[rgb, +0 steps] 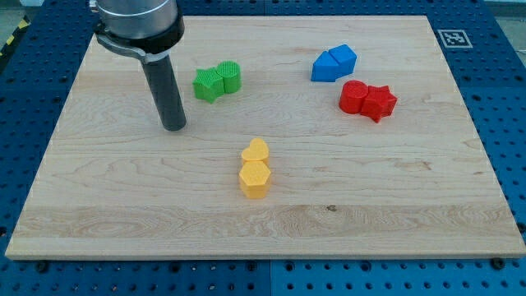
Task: Point your arm at the green circle
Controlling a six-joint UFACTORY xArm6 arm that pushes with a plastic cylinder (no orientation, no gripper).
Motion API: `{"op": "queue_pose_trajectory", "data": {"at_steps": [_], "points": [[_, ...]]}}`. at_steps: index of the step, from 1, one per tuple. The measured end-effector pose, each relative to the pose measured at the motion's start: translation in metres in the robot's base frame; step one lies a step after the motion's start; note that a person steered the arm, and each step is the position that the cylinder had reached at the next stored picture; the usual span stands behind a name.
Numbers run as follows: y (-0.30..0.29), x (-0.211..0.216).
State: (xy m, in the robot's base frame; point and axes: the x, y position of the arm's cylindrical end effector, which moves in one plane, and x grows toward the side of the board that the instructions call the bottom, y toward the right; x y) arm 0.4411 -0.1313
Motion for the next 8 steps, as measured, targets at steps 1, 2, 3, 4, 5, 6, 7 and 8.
{"op": "queue_pose_trajectory", "data": {"at_steps": [1,2,3,4,5,6,7,8], "points": [[0.005,0.000],[0.055,0.000],[0.113,0.000],[0.114,0.000],[0.114,-0.009],[0.116,-0.042],[0.120,-0.072],[0.122,-0.075]]}}
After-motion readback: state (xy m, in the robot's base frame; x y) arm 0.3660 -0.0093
